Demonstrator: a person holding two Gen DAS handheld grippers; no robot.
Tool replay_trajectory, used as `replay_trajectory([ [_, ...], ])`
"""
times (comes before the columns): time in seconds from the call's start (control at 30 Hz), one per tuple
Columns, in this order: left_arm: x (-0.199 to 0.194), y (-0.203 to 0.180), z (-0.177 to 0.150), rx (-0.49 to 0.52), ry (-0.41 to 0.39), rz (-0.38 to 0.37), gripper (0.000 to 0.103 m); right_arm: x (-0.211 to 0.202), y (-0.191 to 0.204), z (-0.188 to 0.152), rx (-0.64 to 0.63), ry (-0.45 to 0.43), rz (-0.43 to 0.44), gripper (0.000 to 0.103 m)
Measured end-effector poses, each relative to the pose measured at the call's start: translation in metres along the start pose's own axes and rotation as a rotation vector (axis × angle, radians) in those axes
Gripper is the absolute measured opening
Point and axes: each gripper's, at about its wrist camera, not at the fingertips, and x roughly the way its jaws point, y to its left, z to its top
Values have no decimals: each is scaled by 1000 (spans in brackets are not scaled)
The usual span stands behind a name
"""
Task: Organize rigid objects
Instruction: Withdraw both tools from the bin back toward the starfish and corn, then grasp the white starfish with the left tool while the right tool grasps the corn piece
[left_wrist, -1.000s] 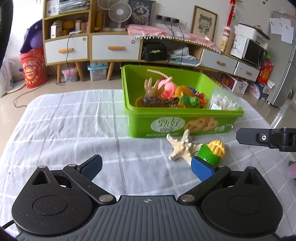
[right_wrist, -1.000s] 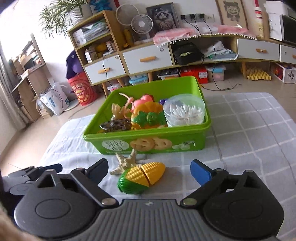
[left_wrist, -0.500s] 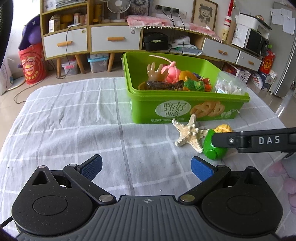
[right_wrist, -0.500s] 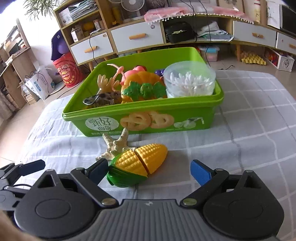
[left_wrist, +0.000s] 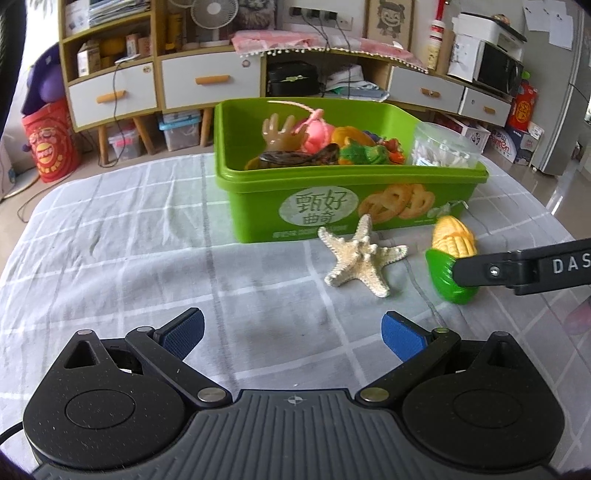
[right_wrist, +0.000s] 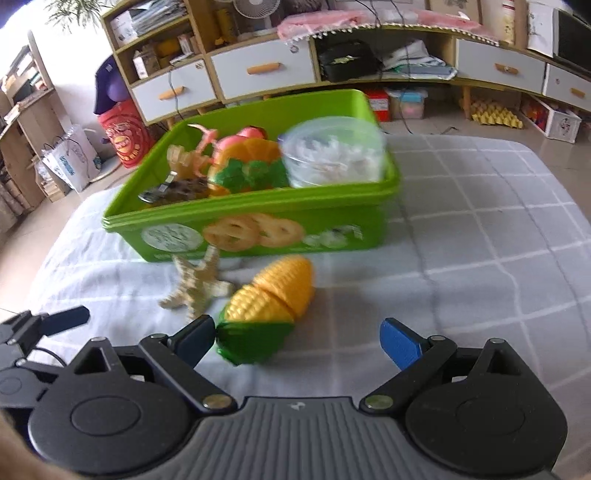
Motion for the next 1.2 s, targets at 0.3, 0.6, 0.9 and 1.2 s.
replay_trajectory([
  [0.3, 13, -11, 4, -24, -53, -50, 99, -12, -43, -9, 56, 34, -45, 84],
  [0.6, 27, -20, 8, -16, -94, -67, 81, -20, -55, -12, 65, 24, -21, 84],
  [0.9, 27, -32, 11, 25, -89, -79, 50, -22, -53, -13, 48, 14, 0, 84],
  [1.2, 12, -23, 4, 39, -38, -36, 50, -18, -44, -14, 25, 9, 25, 84],
])
